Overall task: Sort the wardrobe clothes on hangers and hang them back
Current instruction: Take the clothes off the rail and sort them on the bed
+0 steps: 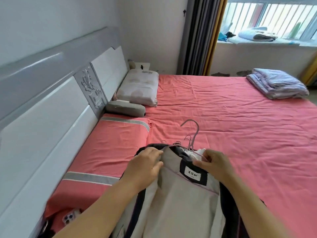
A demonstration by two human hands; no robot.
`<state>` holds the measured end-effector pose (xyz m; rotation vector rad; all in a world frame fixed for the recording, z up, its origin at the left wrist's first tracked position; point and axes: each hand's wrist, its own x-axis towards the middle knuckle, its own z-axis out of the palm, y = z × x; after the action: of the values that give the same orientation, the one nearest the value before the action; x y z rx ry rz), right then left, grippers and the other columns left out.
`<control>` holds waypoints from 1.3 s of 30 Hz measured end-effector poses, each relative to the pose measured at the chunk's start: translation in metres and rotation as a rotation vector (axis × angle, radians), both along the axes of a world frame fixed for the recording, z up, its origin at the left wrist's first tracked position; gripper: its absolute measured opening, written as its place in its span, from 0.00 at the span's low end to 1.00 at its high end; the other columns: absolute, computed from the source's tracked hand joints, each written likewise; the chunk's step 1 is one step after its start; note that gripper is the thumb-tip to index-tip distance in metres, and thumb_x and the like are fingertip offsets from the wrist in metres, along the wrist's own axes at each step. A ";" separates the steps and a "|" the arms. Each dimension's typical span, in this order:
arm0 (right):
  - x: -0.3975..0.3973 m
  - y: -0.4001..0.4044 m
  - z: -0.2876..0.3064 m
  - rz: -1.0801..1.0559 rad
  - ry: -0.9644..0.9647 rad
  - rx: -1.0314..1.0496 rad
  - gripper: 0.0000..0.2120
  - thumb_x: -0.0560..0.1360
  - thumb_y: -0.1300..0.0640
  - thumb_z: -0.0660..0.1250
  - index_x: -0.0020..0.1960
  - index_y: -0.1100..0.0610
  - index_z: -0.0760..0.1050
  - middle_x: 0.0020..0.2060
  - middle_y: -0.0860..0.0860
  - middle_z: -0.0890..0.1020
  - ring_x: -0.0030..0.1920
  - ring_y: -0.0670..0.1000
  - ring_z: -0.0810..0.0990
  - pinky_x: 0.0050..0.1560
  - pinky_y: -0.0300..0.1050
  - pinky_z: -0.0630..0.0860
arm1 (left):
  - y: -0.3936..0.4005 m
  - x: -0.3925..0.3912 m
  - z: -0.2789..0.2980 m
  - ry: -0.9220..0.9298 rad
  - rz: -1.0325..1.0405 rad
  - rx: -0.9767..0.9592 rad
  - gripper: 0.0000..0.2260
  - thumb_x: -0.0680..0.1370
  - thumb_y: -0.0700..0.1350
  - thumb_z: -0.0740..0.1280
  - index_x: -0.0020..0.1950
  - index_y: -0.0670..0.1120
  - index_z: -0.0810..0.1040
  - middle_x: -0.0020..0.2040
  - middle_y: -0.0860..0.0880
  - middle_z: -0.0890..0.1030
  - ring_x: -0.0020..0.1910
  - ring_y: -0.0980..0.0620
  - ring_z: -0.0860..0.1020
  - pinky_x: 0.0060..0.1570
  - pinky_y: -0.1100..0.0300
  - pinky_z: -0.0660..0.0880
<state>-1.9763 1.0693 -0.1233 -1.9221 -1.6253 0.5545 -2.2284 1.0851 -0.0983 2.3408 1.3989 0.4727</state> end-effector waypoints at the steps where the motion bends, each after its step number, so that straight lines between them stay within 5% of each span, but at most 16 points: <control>1: 0.011 0.012 -0.015 0.012 -0.016 -0.029 0.20 0.65 0.51 0.76 0.29 0.52 0.65 0.28 0.47 0.71 0.31 0.49 0.68 0.30 0.43 0.62 | 0.012 0.011 -0.006 0.017 0.010 -0.030 0.17 0.80 0.48 0.62 0.68 0.50 0.71 0.67 0.54 0.71 0.64 0.54 0.70 0.61 0.59 0.68; 7: 0.062 0.057 -0.078 -0.009 -0.007 -0.125 0.19 0.65 0.51 0.74 0.31 0.51 0.63 0.27 0.46 0.72 0.31 0.50 0.69 0.32 0.44 0.64 | 0.062 0.064 -0.039 0.132 0.014 -0.162 0.18 0.80 0.49 0.59 0.70 0.51 0.68 0.68 0.55 0.69 0.66 0.55 0.69 0.61 0.61 0.66; 12: 0.084 0.076 -0.105 0.017 -0.047 -0.183 0.11 0.70 0.52 0.71 0.50 0.54 0.74 0.41 0.45 0.74 0.45 0.50 0.73 0.44 0.42 0.70 | 0.087 0.085 -0.056 0.168 0.049 -0.216 0.17 0.80 0.50 0.61 0.68 0.52 0.70 0.66 0.55 0.71 0.64 0.55 0.70 0.58 0.60 0.69; 16: 0.070 0.092 -0.102 0.080 -0.039 -0.136 0.07 0.71 0.55 0.71 0.44 0.53 0.72 0.34 0.44 0.70 0.38 0.49 0.70 0.34 0.33 0.62 | 0.096 0.087 -0.061 0.190 0.087 -0.250 0.17 0.79 0.51 0.61 0.68 0.54 0.70 0.64 0.55 0.72 0.62 0.54 0.72 0.55 0.60 0.70; 22: 0.009 0.104 -0.080 0.280 0.060 -0.054 0.10 0.70 0.54 0.72 0.50 0.53 0.76 0.37 0.46 0.76 0.40 0.49 0.75 0.43 0.44 0.72 | 0.085 0.059 -0.055 0.162 0.209 -0.245 0.16 0.78 0.51 0.62 0.66 0.57 0.72 0.59 0.56 0.75 0.57 0.54 0.74 0.50 0.61 0.70; 29: -0.101 0.088 -0.043 0.640 0.104 0.035 0.13 0.72 0.52 0.71 0.55 0.52 0.76 0.38 0.42 0.74 0.39 0.42 0.72 0.42 0.36 0.70 | 0.020 -0.040 -0.038 0.148 0.506 -0.226 0.16 0.78 0.55 0.62 0.66 0.56 0.71 0.59 0.59 0.75 0.56 0.59 0.74 0.52 0.63 0.70; 33: -0.170 0.065 -0.026 0.829 0.135 0.053 0.13 0.72 0.51 0.70 0.55 0.52 0.76 0.38 0.44 0.77 0.40 0.46 0.75 0.43 0.41 0.73 | -0.036 -0.100 -0.023 0.110 0.716 -0.194 0.16 0.77 0.53 0.65 0.65 0.54 0.74 0.48 0.59 0.73 0.48 0.58 0.75 0.50 0.62 0.73; 39: -0.268 0.001 -0.005 1.102 0.144 0.095 0.13 0.72 0.49 0.71 0.54 0.52 0.77 0.39 0.45 0.79 0.39 0.47 0.77 0.42 0.43 0.75 | -0.139 -0.171 -0.007 0.035 0.993 -0.131 0.15 0.77 0.52 0.66 0.63 0.56 0.75 0.53 0.60 0.75 0.51 0.60 0.75 0.50 0.66 0.71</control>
<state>-2.2446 1.0699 -0.1286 -0.7378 -2.4537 0.9567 -2.3998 0.9463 -0.1055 1.4076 2.4588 0.5543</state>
